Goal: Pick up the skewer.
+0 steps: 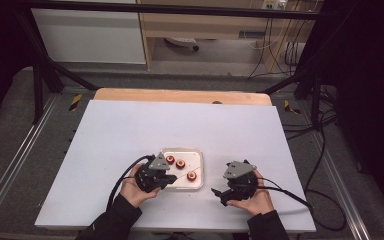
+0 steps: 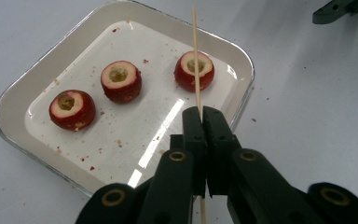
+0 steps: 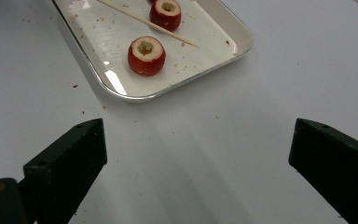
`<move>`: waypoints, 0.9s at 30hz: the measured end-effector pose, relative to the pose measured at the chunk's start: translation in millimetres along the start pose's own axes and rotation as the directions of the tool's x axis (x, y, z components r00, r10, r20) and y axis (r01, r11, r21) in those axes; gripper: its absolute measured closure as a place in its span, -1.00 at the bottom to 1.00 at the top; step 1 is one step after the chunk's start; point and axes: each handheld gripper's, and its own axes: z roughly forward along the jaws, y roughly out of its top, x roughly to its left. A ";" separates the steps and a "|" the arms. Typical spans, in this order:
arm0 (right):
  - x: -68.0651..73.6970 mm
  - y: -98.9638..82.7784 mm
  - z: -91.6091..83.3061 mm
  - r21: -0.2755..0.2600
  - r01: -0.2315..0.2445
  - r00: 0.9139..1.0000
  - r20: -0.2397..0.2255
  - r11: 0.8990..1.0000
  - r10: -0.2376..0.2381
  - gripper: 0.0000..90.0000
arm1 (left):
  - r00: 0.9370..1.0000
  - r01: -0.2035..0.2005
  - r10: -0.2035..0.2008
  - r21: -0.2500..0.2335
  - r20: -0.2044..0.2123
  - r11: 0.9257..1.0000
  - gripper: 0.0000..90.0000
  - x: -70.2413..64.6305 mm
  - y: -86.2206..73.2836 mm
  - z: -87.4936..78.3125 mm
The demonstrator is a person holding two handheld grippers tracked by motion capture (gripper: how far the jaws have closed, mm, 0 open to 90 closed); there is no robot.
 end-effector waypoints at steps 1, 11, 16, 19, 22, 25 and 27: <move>1.9 2.5 0.8 0.005 0.023 1.000 0.004 1.000 -0.023 -0.88 | 1.000 -0.006 0.006 0.004 0.000 1.000 0.96 -0.7 1.4 0.0; 17.4 19.6 6.5 0.061 0.205 0.978 0.015 0.977 -0.207 -0.78 | 0.998 -0.059 0.058 0.044 0.018 0.997 0.96 -10.7 16.4 6.1; 23.8 22.5 8.2 0.083 0.302 0.952 0.024 0.950 -0.305 -0.67 | 0.996 -0.088 0.086 0.066 0.029 0.994 0.96 -18.5 26.0 12.7; 25.8 22.2 8.5 0.082 0.346 0.937 0.023 0.935 -0.349 -0.54 | 0.994 -0.107 0.105 0.076 0.034 0.991 0.96 -23.4 32.8 16.4; 26.4 21.0 8.8 0.082 0.393 0.918 0.018 0.916 -0.395 -0.42 | 0.992 -0.120 0.117 0.086 0.042 0.989 0.96 -27.3 38.8 20.8; 27.0 20.3 8.7 0.080 0.433 0.900 0.017 0.898 -0.435 -0.29 | 0.991 -0.126 0.122 0.090 0.052 0.988 0.96 -30.6 44.1 24.3; 27.2 19.7 8.5 0.073 0.459 0.887 0.018 0.886 -0.461 -0.22 | 0.990 -0.133 0.127 0.090 0.061 0.987 0.96 -34.0 49.1 26.7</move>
